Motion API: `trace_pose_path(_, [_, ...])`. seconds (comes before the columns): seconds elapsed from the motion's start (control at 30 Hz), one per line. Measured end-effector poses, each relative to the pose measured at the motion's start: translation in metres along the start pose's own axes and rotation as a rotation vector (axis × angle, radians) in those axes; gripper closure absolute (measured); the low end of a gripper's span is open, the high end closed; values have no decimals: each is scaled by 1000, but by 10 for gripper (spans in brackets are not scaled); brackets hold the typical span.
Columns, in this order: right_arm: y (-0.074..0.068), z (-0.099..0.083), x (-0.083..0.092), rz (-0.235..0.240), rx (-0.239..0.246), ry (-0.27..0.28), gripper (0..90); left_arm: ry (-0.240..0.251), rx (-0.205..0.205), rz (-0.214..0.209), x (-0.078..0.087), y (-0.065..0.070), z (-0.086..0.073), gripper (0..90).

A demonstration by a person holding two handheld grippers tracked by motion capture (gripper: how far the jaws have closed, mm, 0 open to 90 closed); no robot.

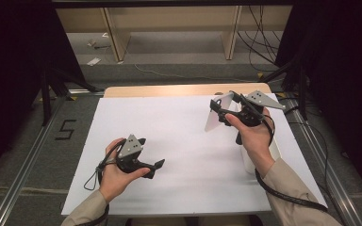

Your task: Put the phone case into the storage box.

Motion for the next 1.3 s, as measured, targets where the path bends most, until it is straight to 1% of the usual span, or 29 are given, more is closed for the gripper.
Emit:
trace_pose_path(0.27, [10, 1, 3, -27, 0, 2, 179, 1, 2, -1, 0, -1, 0, 0])
trace_pose_path(0.43, [16, 1, 5, -45, -9, 2, 179, 2, -1, 0, 0, -1, 0, 0])
trace_pose_path(0.47, [19, 1, 6, -52, -9, 5, 179, 1, -2, 0, 0, 0, 0, 0])
trace_pose_path(1.1, [37, 1, 12, -105, -19, -1, 179, 1, 2, 3, -1, -2, -1, 0])
trace_pose_path(1.3, [41, 0, 13, -116, -24, -2, 179, 1, 3, 3, -1, -2, -1, 0])
Point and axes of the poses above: each handheld gripper's, and its own axes: x roughly backward along the jaws, z roughly out of its top, y roughly to its right, the point moved 8 cm from there along -x, roughly forward along the jaws, and after that the axes turned 13 degrees about x, right-handed, at the moved point
